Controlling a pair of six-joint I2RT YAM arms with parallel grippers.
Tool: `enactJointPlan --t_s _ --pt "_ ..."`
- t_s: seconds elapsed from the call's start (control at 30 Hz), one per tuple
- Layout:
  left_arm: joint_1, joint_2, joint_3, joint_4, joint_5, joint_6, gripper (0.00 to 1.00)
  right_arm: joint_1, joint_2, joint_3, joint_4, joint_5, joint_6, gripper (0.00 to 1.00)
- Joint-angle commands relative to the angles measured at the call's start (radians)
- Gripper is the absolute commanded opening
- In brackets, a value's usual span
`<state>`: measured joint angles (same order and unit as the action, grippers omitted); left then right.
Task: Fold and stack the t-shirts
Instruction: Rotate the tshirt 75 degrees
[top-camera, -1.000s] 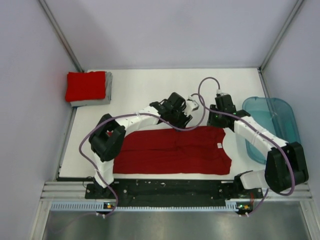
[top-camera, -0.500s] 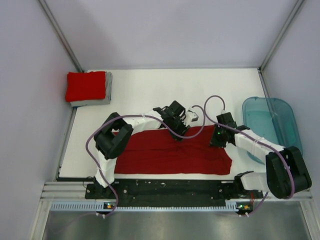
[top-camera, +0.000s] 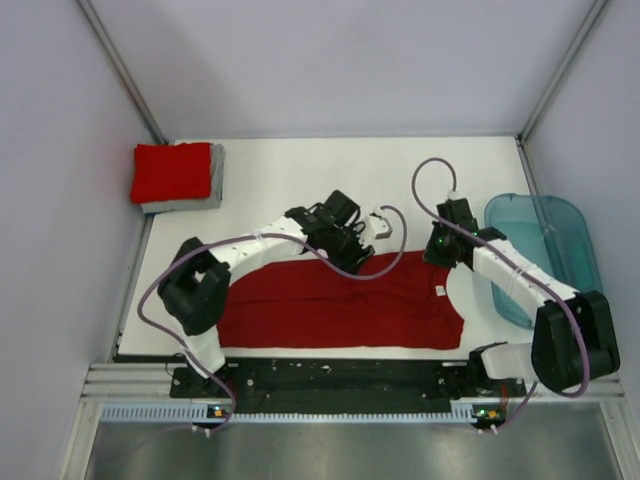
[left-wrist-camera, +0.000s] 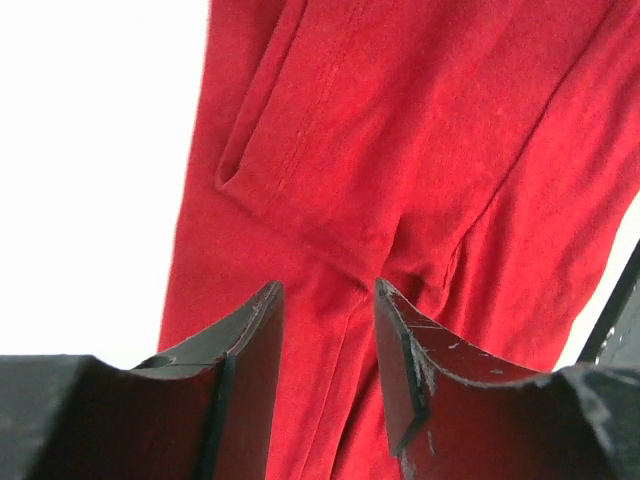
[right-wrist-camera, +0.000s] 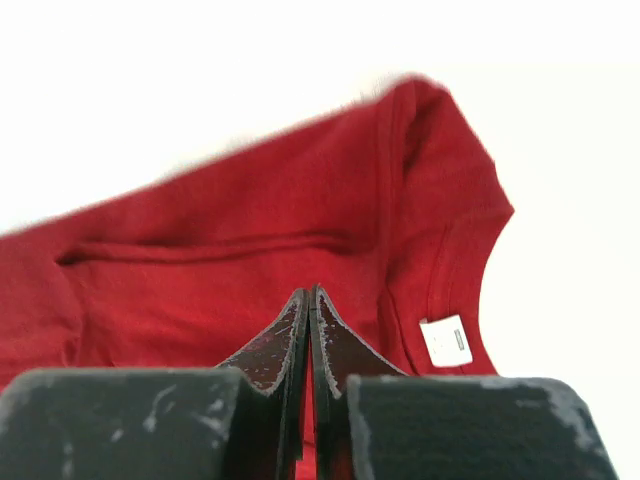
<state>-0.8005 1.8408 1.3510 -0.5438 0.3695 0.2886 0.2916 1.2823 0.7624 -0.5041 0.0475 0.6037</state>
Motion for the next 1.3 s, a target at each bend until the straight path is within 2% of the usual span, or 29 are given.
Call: enactJointPlan --t_s 0.0,0.2,0.37,0.5,0.63,0.73,0.8,0.87,0.97,1.13,1.2,1.27 --pt "0.082 -0.164 -0.084 -0.06 -0.032 0.099 0.46 -0.022 0.1 0.09 -0.005 0.041 -0.038 0.0" --pt "0.375 -0.262 -0.249 -0.088 -0.109 0.164 0.37 -0.046 0.297 0.149 -0.002 0.02 -0.073 0.0" --pt "0.611 -0.362 -0.337 -0.088 -0.106 0.207 0.36 -0.095 0.492 0.308 0.003 -0.026 -0.107 0.0" --pt "0.721 -0.431 -0.414 -0.071 -0.127 0.224 0.35 -0.112 0.734 0.668 -0.046 -0.076 -0.128 0.0" --pt "0.738 -0.446 -0.495 -0.059 -0.181 0.227 0.34 -0.114 1.043 1.131 -0.158 -0.158 -0.108 0.0" --pt "0.738 -0.465 -0.533 -0.053 -0.188 0.231 0.34 -0.115 1.152 1.407 -0.201 -0.23 -0.099 0.0" --pt "0.738 -0.469 -0.555 -0.059 -0.191 0.244 0.34 -0.115 1.138 1.488 -0.2 -0.255 -0.113 0.0" --pt "0.738 -0.468 -0.573 -0.056 -0.205 0.257 0.34 -0.115 1.074 1.488 -0.198 -0.213 -0.157 0.01" --pt "0.738 -0.451 -0.593 -0.035 -0.224 0.273 0.34 -0.117 0.927 1.38 -0.197 -0.121 -0.215 0.05" --pt "0.736 -0.423 -0.624 -0.005 -0.245 0.294 0.34 -0.118 0.695 1.019 -0.177 -0.029 -0.231 0.06" --pt "0.735 -0.419 -0.645 -0.002 -0.247 0.307 0.33 -0.118 0.635 0.851 -0.159 -0.005 -0.226 0.04" --pt "0.728 -0.422 -0.668 -0.002 -0.253 0.323 0.33 -0.12 0.612 0.751 -0.148 0.005 -0.223 0.02"
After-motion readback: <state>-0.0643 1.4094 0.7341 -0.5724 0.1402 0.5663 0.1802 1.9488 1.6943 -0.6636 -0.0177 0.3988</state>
